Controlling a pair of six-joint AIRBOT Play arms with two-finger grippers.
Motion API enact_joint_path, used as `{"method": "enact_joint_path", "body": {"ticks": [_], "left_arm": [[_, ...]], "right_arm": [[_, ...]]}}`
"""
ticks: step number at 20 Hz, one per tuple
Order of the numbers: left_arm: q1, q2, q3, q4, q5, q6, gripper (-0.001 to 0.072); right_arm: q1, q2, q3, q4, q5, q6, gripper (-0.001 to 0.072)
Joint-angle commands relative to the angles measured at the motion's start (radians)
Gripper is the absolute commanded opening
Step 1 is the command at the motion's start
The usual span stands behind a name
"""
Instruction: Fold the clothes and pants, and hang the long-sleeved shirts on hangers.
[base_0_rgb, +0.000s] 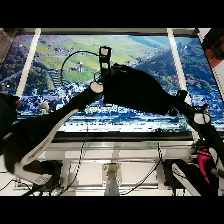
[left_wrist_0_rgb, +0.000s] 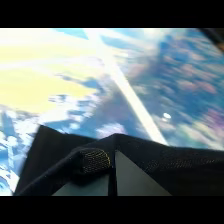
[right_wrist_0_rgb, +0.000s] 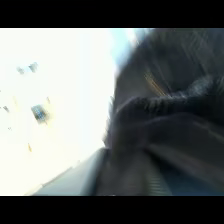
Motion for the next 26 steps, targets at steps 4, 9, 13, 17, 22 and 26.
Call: {"method": "enact_joint_path", "body": {"ticks": [4,9,13,17,22,26], "left_arm": [[0.129,-0.318,0.37,0.0,0.111,-0.195,0.0694],[0.217,-0.216,0.37,0.001,-0.246,-0.287,0.0691],[0.264,-0.074,0.37,0.002,-0.541,-0.244,0.0691],[0.267,0.047,0.37,0.002,-0.679,-0.178,0.0692],[0.267,0.148,0.37,0.002,-0.811,-0.179,0.0692],[0.259,0.205,0.37,0.004,-0.834,-0.178,0.0691]], "right_arm": [[0.026,-0.361,0.309,-0.137,-0.198,-0.246,0.0583],[-0.187,-0.402,0.491,-0.272,0.372,-0.528,0.0587],[-0.36,-0.458,0.629,-0.283,0.941,-0.78,0.0701],[-0.343,-0.634,0.746,-0.285,1.233,-0.948,0.0702],[-0.332,-0.79,0.808,-0.364,1.165,-0.947,0.0702],[-0.327,-0.863,0.812,-0.363,1.164,-0.946,0.0701]]}}
